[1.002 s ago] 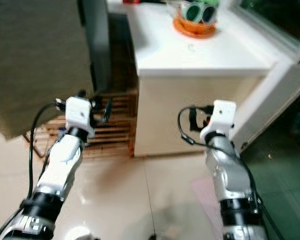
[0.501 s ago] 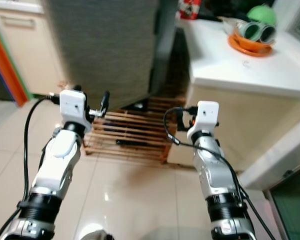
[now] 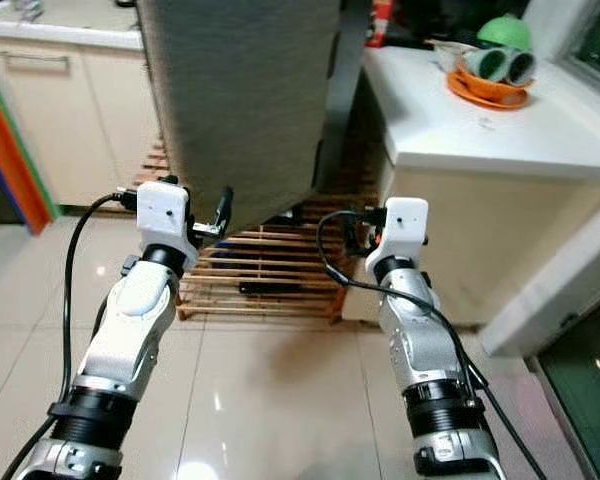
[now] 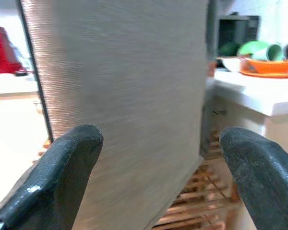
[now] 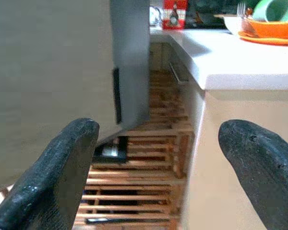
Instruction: Restocking fridge
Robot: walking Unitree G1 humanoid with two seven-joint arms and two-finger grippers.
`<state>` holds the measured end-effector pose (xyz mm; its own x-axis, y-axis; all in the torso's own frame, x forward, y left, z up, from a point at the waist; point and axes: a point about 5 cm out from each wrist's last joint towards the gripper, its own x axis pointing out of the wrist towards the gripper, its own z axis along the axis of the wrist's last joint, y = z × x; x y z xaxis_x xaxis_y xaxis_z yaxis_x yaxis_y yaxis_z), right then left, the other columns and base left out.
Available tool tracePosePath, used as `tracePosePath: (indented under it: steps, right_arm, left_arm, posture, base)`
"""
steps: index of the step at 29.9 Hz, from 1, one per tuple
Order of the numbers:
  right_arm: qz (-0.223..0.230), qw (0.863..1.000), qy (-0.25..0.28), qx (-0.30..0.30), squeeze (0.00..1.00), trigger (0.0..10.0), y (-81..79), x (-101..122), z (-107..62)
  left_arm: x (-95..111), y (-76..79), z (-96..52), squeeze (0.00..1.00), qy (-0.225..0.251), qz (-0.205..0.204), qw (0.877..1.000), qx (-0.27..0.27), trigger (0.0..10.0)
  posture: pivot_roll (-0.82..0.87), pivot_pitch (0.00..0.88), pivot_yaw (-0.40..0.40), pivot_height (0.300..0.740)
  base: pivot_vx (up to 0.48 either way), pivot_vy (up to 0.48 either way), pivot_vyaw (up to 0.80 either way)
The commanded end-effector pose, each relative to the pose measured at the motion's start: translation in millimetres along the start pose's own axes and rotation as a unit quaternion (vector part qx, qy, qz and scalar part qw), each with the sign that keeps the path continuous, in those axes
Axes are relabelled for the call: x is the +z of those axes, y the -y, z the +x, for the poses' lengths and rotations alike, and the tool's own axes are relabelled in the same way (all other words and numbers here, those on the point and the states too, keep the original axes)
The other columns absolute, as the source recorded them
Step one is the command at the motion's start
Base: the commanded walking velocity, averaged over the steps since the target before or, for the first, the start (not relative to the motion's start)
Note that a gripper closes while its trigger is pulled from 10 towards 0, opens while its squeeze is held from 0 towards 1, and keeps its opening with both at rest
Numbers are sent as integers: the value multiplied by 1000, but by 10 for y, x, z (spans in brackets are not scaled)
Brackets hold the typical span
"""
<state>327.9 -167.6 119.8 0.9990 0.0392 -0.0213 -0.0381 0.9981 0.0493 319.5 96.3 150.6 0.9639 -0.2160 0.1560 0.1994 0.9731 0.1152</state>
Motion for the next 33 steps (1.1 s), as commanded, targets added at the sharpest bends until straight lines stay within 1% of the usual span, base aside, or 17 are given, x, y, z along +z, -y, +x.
tracePosePath:
  steps: [1, 4, 6, 12, 16, 18, 21, 25, 29, 33]
  right_arm:
    - [1, 1000, 12, 14, 0, 10000, -84, 51, 28]
    - [1, 1000, 12, 15, 0, 10000, -107, 50, 47]
    - [5, 1000, 6, 12, 0, 10000, -109, 36, 55]
    - [6, 1000, 11, 16, 0, 10000, -111, 51, 60]
    - [7, 1000, 12, 25, 0, 10000, -153, 56, 70]
    - [8, 999, 13, 32, 0, 10000, -181, 64, 77]
    - [11, 999, 16, 40, 0, 10000, -229, 82, 93]
    - [17, 998, 25, 63, 0, 10000, -364, 128, 146]
    - [21, 997, 33, 71, 0, 10000, -411, 183, 177]
    - [14, 996, 35, 81, 0, 10000, -419, 178, 150]
  left_arm:
    - [33, -75, 22, 0, 2, 5, 1000, 6, 10000]
    - [40, -66, 23, 0, 1, 11, 1000, 2, 10000]
    - [39, -61, 21, 0, 1, 9, 1000, 1, 10000]
    - [30, -57, 18, 0, -3, 9, 1000, 1, 10000]
    - [16, -83, 9, 0, -5, 10, 1000, 7, 10000]
    - [15, -84, 9, 0, -5, 3, 1000, 8, 10000]
    - [9, -86, 7, 0, -9, 10, 1000, 12, 10000]
    - [-7, -91, -10, 0, -12, 8, 1000, 12, 10000]
    - [-12, -88, -16, 0, -13, 12, 1000, 14, 10000]
    - [-2, -86, -17, 0, -11, 23, 1000, 15, 10000]
  posture:
    - [-13, 0, -59, 740]
    - [-11, 0, -61, 740]
    - [-10, 0, -63, 740]
    - [-8, 0, -68, 740]
    - [-5, 0, -73, 740]
    - [-3, 0, -73, 740]
    - [2, 0, -75, 740]
    - [5, 0, -75, 740]
    - [16, 0, -82, 740]
    - [23, 0, -84, 740]
  base:
    - [345, 334, 475]
    - [389, 281, 471]
    - [390, 277, 0]
    - [389, 281, 0]
    - [389, 278, 0]
    - [0, 0, 0]
    - [0, 0, 0]
    - [0, 0, 0]
    - [0, 0, 0]
    - [0, 0, 0]
